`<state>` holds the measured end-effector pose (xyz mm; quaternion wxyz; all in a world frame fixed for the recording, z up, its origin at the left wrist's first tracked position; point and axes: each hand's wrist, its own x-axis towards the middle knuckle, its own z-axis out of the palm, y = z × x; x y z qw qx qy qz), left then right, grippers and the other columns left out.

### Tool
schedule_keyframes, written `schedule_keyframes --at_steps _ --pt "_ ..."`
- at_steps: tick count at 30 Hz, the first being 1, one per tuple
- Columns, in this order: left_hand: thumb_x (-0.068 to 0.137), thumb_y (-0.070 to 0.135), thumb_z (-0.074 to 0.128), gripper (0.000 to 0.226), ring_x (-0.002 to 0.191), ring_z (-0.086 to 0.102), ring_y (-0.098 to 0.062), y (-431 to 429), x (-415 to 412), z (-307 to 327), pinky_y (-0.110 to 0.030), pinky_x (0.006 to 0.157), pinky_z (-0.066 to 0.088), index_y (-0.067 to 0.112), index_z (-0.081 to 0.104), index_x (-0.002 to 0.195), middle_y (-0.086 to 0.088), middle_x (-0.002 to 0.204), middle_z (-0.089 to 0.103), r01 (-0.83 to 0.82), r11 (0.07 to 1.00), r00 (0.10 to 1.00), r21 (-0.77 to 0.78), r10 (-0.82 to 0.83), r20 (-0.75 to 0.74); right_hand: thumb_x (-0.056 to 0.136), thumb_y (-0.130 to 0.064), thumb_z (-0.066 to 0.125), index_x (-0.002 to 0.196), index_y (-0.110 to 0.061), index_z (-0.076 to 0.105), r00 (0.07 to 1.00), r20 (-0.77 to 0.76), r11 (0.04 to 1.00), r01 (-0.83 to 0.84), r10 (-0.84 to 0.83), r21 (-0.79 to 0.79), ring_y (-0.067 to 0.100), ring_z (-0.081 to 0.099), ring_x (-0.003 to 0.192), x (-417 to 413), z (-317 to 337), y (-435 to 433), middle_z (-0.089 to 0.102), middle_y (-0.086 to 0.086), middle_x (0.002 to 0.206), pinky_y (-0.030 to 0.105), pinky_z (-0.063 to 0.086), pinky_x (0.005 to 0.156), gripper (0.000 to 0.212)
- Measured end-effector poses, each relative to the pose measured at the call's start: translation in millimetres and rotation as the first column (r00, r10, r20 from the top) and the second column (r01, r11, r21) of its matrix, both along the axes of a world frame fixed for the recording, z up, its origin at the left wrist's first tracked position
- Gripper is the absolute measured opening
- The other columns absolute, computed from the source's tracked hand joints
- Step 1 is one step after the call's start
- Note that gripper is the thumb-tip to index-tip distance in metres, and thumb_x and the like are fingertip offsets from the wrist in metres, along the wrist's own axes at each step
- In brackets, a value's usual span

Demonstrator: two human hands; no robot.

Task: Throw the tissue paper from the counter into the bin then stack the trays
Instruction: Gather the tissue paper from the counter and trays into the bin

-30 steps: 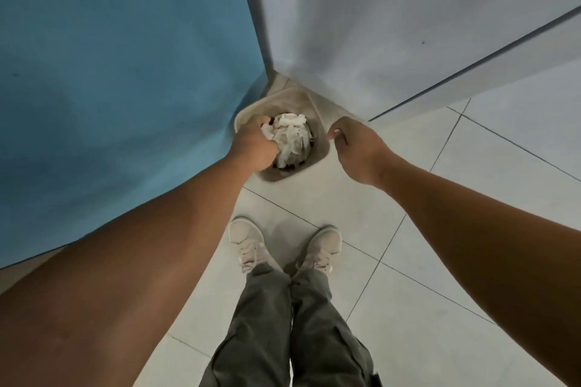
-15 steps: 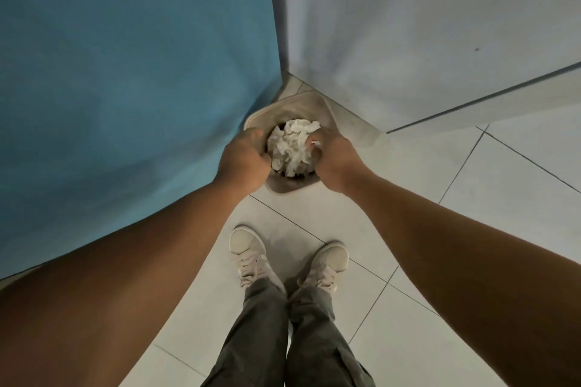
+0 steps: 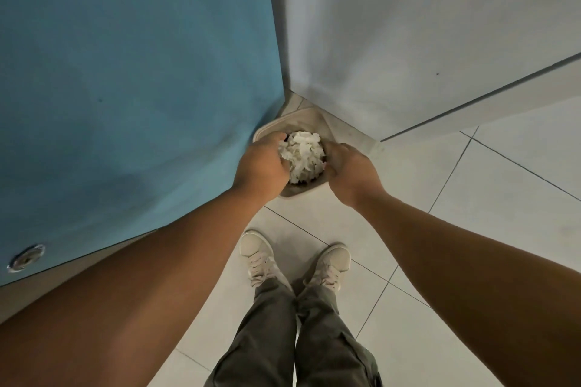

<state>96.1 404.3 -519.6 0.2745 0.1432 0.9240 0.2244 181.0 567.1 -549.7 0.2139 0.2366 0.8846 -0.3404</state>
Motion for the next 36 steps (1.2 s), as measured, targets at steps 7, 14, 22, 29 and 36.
schedule_keyframes --at_steps 7,14,22,29,36 --pt "0.083 0.016 0.059 0.049 0.129 0.044 -0.028 22.7 3.1 110.9 -0.038 0.107 0.04 0.015 0.053 0.131 -0.008 0.133 0.055 0.073 0.997 0.97 0.01 -0.069 -0.234 0.091 -0.03 0.057 0.141 -0.021 0.048 0.982 -0.185 0.995 0.041 -0.024 0.089 0.028 0.036 0.138 3.2 131.6 6.6 0.044 0.009 0.148 0.038 0.033 0.111 0.051" --pt "0.086 0.024 0.058 0.052 0.139 0.032 -0.035 24.2 10.7 249.5 -0.047 0.115 0.029 0.012 0.05 0.136 -0.015 0.148 0.042 0.043 0.998 0.926 0.054 -0.02 -0.376 0.093 -0.036 0.057 0.14 -0.02 0.05 0.933 -0.346 0.981 -0.031 0.096 0.19 0.03 0.034 0.14 7.9 274.8 24.3 0.042 0.012 0.149 0.044 0.033 0.113 0.05" --pt "0.086 0.024 0.055 0.053 0.134 0.038 -0.028 8.2 33.5 380.8 -0.044 0.113 0.033 0.011 0.049 0.137 -0.01 0.142 0.048 0.008 0.962 0.871 0.272 0.127 -0.475 0.092 -0.038 0.056 0.141 -0.021 0.048 0.826 -0.549 0.983 -0.033 0.128 0.18 0.029 0.029 0.142 1.5 415.4 10.2 0.036 0.013 0.153 0.048 0.029 0.114 0.053" --pt "0.088 0.018 0.061 0.052 0.133 0.038 -0.024 -41.0 44.2 459.0 -0.036 0.112 0.033 0.012 0.048 0.138 -0.007 0.143 0.048 -0.044 0.935 0.775 0.351 0.253 -0.579 0.09 -0.038 0.052 0.142 -0.019 0.047 0.73 -0.641 0.972 -0.162 0.236 0.173 0.029 0.032 0.141 -10.9 496.2 -29.7 0.039 0.014 0.15 0.043 0.028 0.116 0.056" --pt "0.093 0.023 0.06 0.047 0.136 0.037 -0.017 -121.7 56.6 492.2 -0.024 0.111 0.028 0.018 0.049 0.139 -0.001 0.145 0.048 -0.158 0.916 0.699 0.368 0.367 -0.614 0.091 -0.033 0.054 0.139 -0.021 0.05 0.629 -0.669 0.911 -0.358 0.396 0.202 0.026 0.034 0.14 -14.8 524.9 -105.7 0.042 0.01 0.149 0.042 0.031 0.115 0.05"
